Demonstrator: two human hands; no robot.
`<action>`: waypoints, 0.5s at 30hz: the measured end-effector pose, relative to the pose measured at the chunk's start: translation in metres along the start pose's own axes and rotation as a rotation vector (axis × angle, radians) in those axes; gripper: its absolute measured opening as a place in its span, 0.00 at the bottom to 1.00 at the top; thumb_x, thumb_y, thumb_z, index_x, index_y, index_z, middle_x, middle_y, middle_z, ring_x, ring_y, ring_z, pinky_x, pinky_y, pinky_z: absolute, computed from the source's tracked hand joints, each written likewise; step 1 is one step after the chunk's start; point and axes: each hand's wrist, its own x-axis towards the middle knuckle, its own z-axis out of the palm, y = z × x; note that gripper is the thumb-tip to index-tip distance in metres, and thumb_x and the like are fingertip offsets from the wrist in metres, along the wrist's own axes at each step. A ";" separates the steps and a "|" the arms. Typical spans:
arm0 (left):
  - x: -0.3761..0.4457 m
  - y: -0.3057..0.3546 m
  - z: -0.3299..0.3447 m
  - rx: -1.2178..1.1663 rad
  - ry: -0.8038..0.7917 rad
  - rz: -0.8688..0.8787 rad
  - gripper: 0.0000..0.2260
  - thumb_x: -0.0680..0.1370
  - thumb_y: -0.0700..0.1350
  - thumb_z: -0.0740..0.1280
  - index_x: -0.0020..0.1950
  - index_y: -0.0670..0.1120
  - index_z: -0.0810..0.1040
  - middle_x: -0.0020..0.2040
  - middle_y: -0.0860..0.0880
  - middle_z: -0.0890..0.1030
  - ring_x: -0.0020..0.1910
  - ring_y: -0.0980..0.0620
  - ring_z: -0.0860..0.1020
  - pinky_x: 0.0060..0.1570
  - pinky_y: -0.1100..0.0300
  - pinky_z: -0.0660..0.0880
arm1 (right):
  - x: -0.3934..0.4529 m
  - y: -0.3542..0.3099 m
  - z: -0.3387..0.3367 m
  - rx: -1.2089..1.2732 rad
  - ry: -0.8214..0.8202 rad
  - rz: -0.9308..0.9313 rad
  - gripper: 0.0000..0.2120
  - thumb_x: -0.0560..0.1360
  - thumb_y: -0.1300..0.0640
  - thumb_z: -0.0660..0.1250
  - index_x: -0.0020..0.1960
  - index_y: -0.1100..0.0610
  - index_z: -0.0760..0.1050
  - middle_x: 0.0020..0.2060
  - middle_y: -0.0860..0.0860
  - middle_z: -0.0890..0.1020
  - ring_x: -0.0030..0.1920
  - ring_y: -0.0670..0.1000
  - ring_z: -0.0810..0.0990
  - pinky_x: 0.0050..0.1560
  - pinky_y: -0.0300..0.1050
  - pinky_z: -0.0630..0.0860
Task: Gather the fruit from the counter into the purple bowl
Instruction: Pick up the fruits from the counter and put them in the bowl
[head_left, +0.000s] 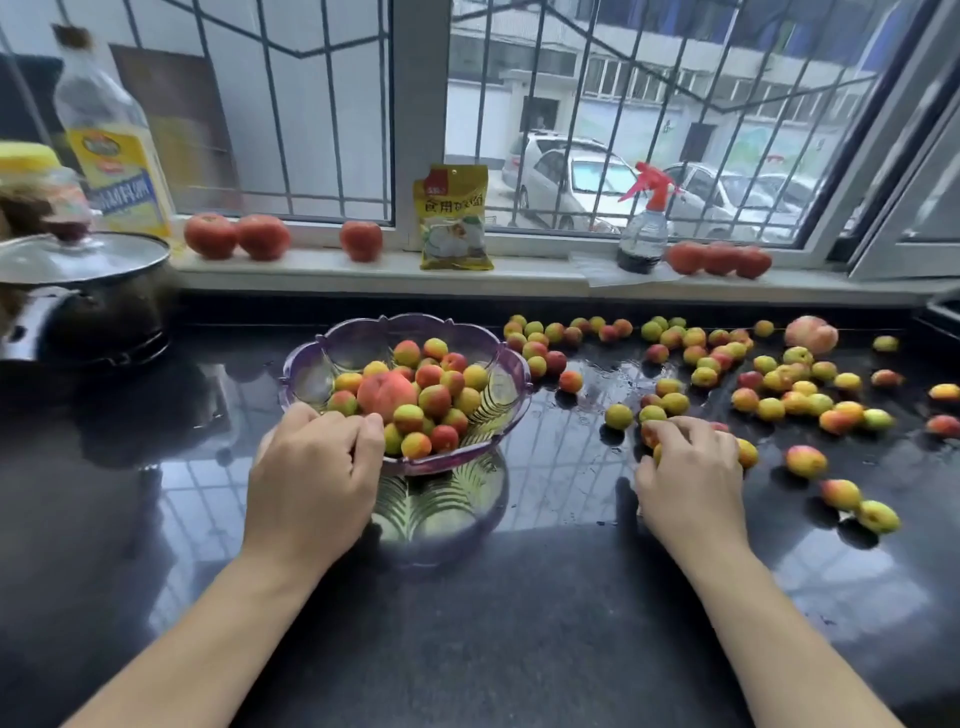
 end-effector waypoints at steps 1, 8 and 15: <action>0.000 0.001 -0.001 -0.008 0.000 -0.005 0.20 0.82 0.53 0.57 0.30 0.59 0.58 0.28 0.58 0.65 0.41 0.44 0.73 0.43 0.46 0.75 | 0.001 0.004 0.001 -0.008 0.004 0.050 0.16 0.70 0.64 0.71 0.57 0.59 0.82 0.55 0.61 0.79 0.54 0.65 0.73 0.55 0.56 0.71; -0.001 0.004 -0.003 0.014 0.010 -0.038 0.20 0.82 0.54 0.56 0.29 0.54 0.64 0.28 0.55 0.68 0.41 0.46 0.72 0.39 0.50 0.73 | 0.006 0.004 0.002 -0.062 0.020 0.057 0.13 0.69 0.66 0.71 0.54 0.63 0.79 0.46 0.64 0.79 0.48 0.66 0.76 0.49 0.57 0.73; 0.001 0.004 -0.007 0.029 0.026 -0.067 0.21 0.82 0.53 0.58 0.28 0.51 0.67 0.28 0.56 0.68 0.39 0.47 0.73 0.36 0.54 0.70 | 0.002 -0.026 -0.028 0.342 0.083 0.028 0.08 0.76 0.59 0.73 0.54 0.58 0.79 0.48 0.53 0.81 0.48 0.54 0.79 0.48 0.45 0.74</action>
